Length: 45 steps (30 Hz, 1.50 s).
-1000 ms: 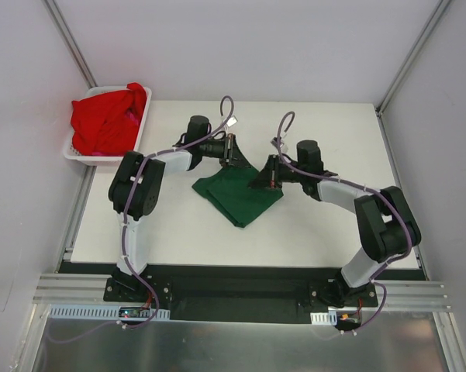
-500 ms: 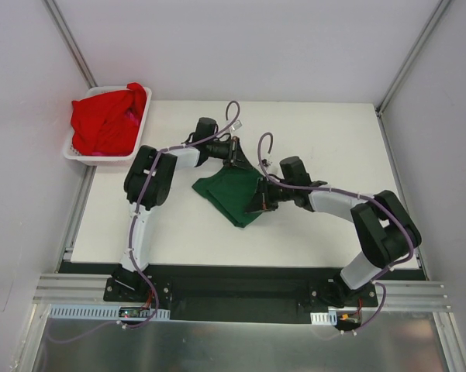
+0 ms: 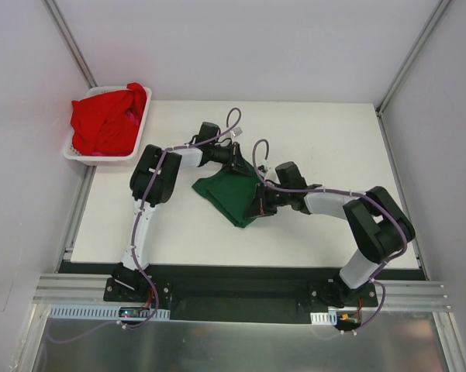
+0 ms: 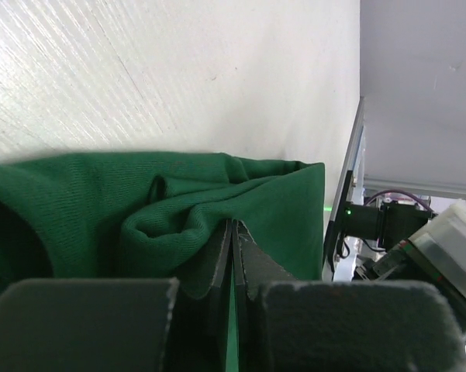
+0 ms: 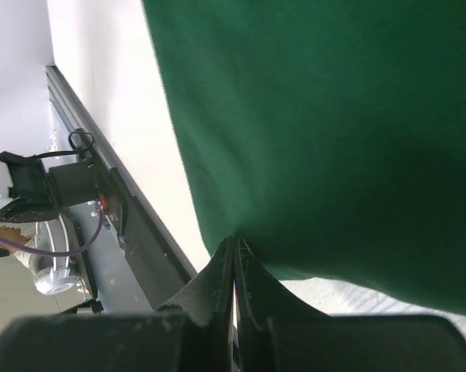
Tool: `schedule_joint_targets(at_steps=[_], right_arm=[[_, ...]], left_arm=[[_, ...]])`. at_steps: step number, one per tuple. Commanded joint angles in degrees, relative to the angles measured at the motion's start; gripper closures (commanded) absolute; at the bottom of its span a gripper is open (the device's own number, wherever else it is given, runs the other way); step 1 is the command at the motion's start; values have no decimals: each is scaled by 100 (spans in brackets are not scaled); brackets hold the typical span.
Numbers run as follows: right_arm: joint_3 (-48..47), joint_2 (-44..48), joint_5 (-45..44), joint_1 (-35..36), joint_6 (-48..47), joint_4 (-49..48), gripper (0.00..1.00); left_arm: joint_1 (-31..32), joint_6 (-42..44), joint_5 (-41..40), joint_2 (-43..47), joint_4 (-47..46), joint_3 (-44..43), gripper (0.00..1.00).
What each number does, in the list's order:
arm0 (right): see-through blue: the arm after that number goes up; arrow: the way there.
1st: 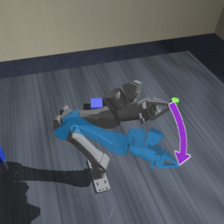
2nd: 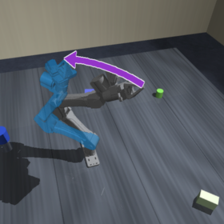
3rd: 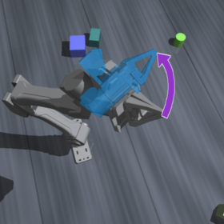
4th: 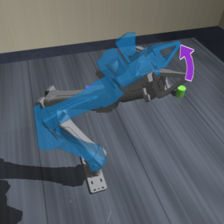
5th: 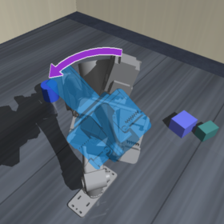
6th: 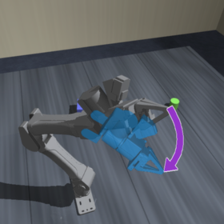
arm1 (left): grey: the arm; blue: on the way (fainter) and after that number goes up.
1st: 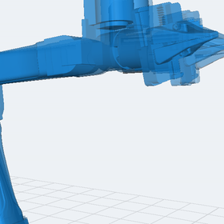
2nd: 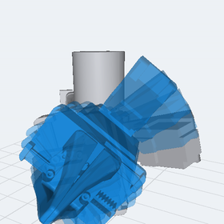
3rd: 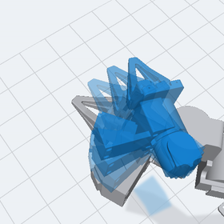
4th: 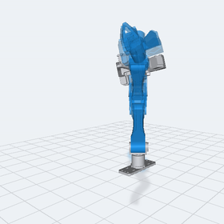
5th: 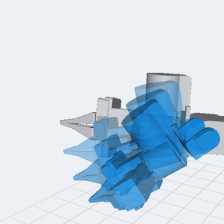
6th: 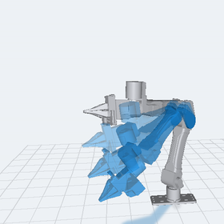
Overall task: Fold and stack the t-shirts
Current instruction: Fold the tshirt
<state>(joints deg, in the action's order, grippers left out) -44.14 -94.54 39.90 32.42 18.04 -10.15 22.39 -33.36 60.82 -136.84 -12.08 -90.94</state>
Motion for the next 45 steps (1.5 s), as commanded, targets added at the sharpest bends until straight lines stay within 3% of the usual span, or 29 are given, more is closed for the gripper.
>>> schedule_joint_targets(at_steps=[1, 16, 27, 35, 38, 40, 41, 42, 43, 44, 45], right_arm=[[72, -248, -219, 80, -213, -127, 99], [72, -891, -703, 212, -310, -101, 99], [-86, 541, -1054, 396, -503, 935, 99], [-621, 1710, -1634, 405, -934, 2403, 99], [-868, 1983, -1958, 405, -1022, 2842, 97], [-1017, 2132, -2205, 405, -1101, 3175, 89], [-1044, 2176, -2484, 405, -1119, 3264, 72], [-1070, 2203, -2652, 405, -1127, 3361, 63], [-1140, 2229, -2837, 405, -1154, 3562, 57], [-1149, 2282, -3134, 396, -1145, 3634, 51], [-1158, 2308, -3277, 405, -1154, 3687, 49]], left_arm=[[-77, 164, -105, -89, 162, -179, 100], [-130, 216, -79, -28, 179, -91, 100], [-121, 339, -52, 1000, 170, 322, 100], [-121, 278, -105, 2264, 170, 814, 100], [-130, 269, -114, 2704, 170, 972, 85], [-130, 295, -175, 2942, 170, 1173, 67], [-130, 313, -219, 3187, 170, 1270, 59], [-130, 330, -280, 3320, 179, 1358, 51], [-130, 374, -307, 3452, 179, 1551, 47], [-130, 409, -368, 3714, 197, 1648, 30], [-130, 523, -499, 3839, 319, 1745, 25]])
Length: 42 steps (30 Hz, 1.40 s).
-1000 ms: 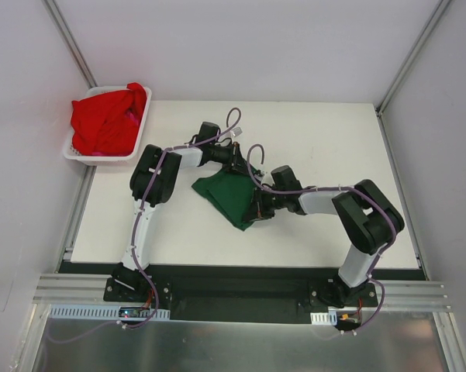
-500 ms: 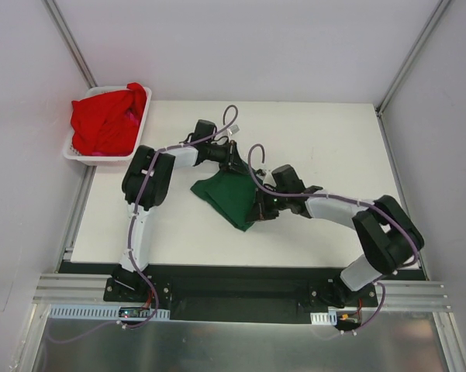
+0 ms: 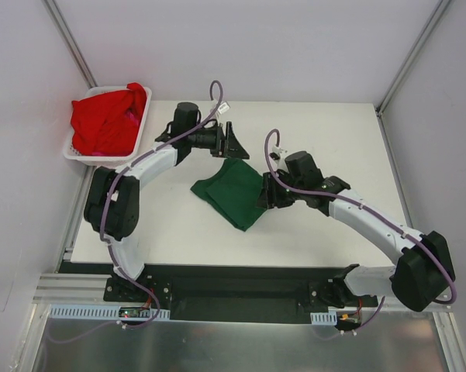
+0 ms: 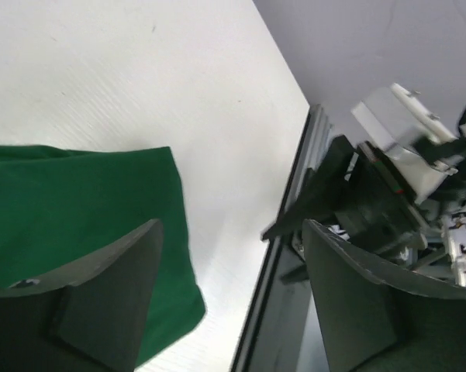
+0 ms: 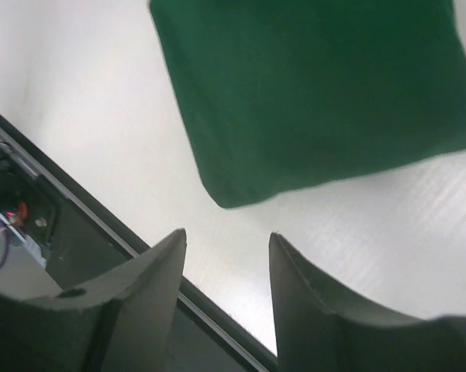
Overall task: Fold and stack the t-shirts
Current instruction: Fold the tshirt
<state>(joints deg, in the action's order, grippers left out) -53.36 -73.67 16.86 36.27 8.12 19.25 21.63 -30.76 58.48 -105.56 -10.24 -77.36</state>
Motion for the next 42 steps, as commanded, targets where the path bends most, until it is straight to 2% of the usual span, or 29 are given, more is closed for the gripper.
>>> schedule_joint_targets(at_steps=[1, 2, 4, 5, 6, 14, 21, 27, 32, 35, 36, 38, 39, 42], right_arm=[[-245, 247, -1087, 20, -162, 817, 48], [-245, 256, -1280, 20, -170, 844, 46], [-236, 213, -1378, 20, -223, 888, 44], [-227, 108, -1440, 20, -284, 879, 43], [-218, 55, -1449, 20, -311, 879, 43], [-130, -200, -1458, 20, -373, 695, 41], [-253, -385, -1326, 20, -338, 616, 41], [-288, -473, -1308, 20, -416, 300, 41], [-648, -991, -1923, 20, -768, 89, 42], [-965, -1394, -2432, -32, -1023, 53, 51], [-1044, -1483, -2573, -59, -1066, 44, 59], [-1272, -1641, -2688, -120, -1154, 27, 70], [-1334, -1746, -2706, -242, -1181, 9, 79], [-1545, -1940, -2540, -629, -1242, -44, 91]], left_arm=[[-53, 342, -362, 973, 232, 571, 19], [-53, 430, -477, 1106, 363, 660, 14], [-53, 615, -809, 1518, 619, 1019, 11], [-53, 650, -916, 1677, 654, 1169, 2], [-53, 738, -1056, 1835, 768, 1493, 1], [87, 844, -2830, 3348, 1367, 3033, 1], [157, 212, -3676, 4305, 1393, 4237, 1], [351, -272, -4062, 4377, 1393, 4616, 1], [518, -527, -4222, 4149, 1165, 4686, 1], [649, -650, -4248, 3974, 963, 4678, 1], [685, -676, -4266, 3929, 762, 4678, 1], [729, -747, -4266, 3833, 620, 4704, 1], [764, -773, -4257, 3806, 507, 4721, 1], [808, -896, -4187, 3692, 128, 4836, 1]])
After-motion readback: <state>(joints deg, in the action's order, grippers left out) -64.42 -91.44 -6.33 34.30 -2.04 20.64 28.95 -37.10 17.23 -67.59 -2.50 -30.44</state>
